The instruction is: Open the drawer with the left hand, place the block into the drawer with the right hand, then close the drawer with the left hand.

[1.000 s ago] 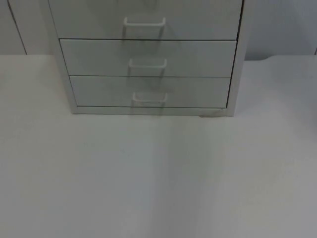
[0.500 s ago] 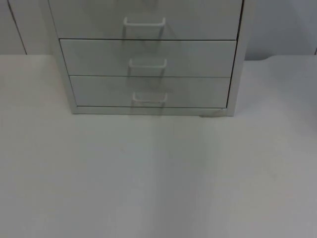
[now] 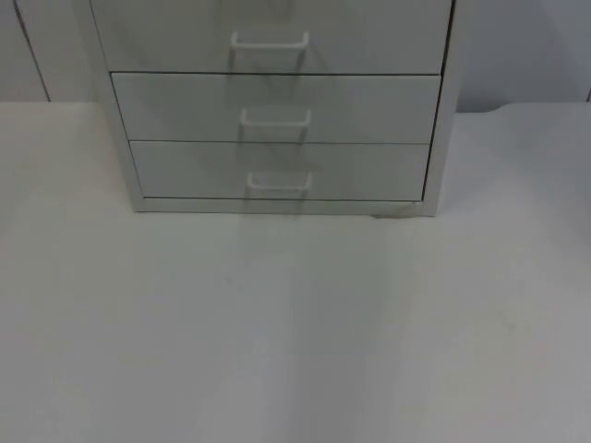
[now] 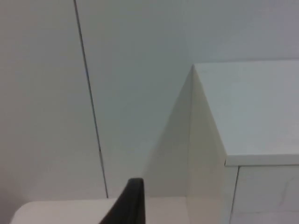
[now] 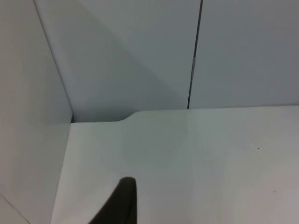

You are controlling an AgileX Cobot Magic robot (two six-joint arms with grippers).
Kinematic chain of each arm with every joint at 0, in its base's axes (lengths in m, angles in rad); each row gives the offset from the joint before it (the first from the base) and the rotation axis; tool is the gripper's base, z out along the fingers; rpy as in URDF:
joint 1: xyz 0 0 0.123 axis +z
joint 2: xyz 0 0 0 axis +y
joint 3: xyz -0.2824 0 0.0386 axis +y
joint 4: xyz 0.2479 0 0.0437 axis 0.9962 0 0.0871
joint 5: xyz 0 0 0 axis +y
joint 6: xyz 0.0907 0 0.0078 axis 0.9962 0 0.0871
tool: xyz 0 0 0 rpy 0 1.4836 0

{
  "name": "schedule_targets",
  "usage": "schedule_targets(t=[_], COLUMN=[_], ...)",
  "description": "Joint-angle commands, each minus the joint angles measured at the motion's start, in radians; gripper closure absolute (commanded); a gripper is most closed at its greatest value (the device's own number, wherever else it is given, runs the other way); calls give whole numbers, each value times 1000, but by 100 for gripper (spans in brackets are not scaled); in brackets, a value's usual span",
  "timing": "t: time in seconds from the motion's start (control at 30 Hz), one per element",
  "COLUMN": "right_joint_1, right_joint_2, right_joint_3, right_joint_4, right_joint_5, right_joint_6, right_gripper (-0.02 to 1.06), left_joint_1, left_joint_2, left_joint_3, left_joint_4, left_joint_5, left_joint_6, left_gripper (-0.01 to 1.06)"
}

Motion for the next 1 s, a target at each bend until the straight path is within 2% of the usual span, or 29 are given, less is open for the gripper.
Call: schedule_targets(t=[0.0,0.13,0.27,0.47,0.63,0.7,0.77,0.83,0.87,0.9,0.97], right_joint_1=[-5,-5,-5,-5,17,17,18,18,18,18,18], right_joint_2=[-61,-182,-293,-462,-611,-636,-693,-726,-748,-748,-787], right_joint_3=[4,4,4,4,4,4,4,4,4,4,13], right_joint_4=[-24,-27,-27,-25,-25,-25,-21,-17,-6,-6,26], right_joint_5=[6,22,70,226,365,391,427,446,463,463,478], right_joint_6=[4,4,-9,-42,-65,-68,-87,-87,-87,-87,-100], right_gripper=[0,0,0,0,0,0,0,0,0,0,0], left_joint_1=[2,2,2,2,2,2,2,2,2,2,2], left_joint_2=[-40,-122,-208,-341,-471,-480,-533,-573,-591,-591,-613], left_joint_3=[-7,-7,-7,-7,-5,-5,-5,-5,-3,-3,-4], left_joint_4=[25,64,103,156,61,47,-50,-190,-279,-279,-404], left_joint_5=[28,102,121,205,370,385,437,490,511,511,538], left_joint_6=[-12,-12,7,90,100,114,237,435,491,491,580], left_gripper=[0,0,0,0,0,0,0,0,0,0,0])
